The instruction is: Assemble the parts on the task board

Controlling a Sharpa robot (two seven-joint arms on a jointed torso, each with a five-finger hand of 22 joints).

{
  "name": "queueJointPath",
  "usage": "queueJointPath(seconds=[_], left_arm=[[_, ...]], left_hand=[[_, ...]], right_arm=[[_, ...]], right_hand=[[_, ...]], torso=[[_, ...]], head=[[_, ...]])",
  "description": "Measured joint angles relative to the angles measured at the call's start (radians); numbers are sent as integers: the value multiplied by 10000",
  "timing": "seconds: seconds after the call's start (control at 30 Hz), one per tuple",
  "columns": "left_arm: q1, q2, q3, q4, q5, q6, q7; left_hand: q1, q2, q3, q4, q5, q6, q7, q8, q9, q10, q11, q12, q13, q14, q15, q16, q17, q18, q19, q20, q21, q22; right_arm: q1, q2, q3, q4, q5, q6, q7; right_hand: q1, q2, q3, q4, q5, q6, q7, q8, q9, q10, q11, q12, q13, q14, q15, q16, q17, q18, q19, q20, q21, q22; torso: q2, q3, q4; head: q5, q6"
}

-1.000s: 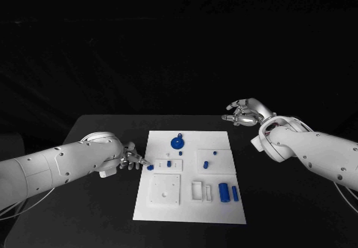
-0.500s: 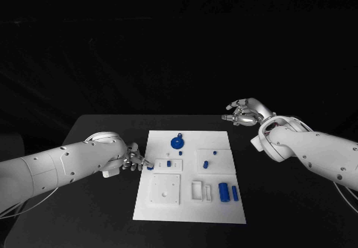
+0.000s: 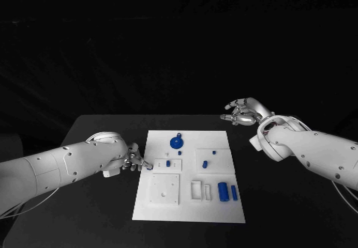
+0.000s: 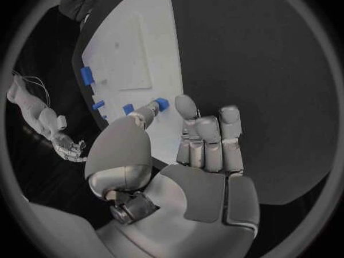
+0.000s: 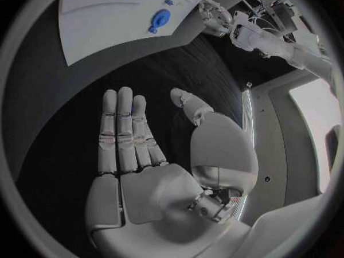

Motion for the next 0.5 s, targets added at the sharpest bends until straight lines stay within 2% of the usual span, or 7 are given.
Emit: queueJointPath(seconds=[0.17,0.5], left_arm=[[-16,19,15,-17,-74,-1,2],[-55,143,43,-209,-118,3,26]], left_hand=[[274,274,-387,-137,-1,0,-1,114,-89,0,0,0,0,-1,-1,0,1,0,0,0,0,11],[418,391,-642,-43,-19,35,-36,233,-188,44,-32,39,-1,42,-44,38,12,0,0,0,0,10]], right_arm=[[-2,3,0,3,0,0,0],[-7,3,0,6,0,1,0]], right_hand=[[0,0,0,0,0,1,-1,0,0,0,0,0,0,0,0,0,0,-3,0,0,0,0],[0,0,0,0,0,0,0,0,1,0,0,0,1,0,0,0,9,-7,0,0,0,-1]], torso=[[0,-2,0],[0,-2,5]], head=[[-18,0],[-32,-21]])
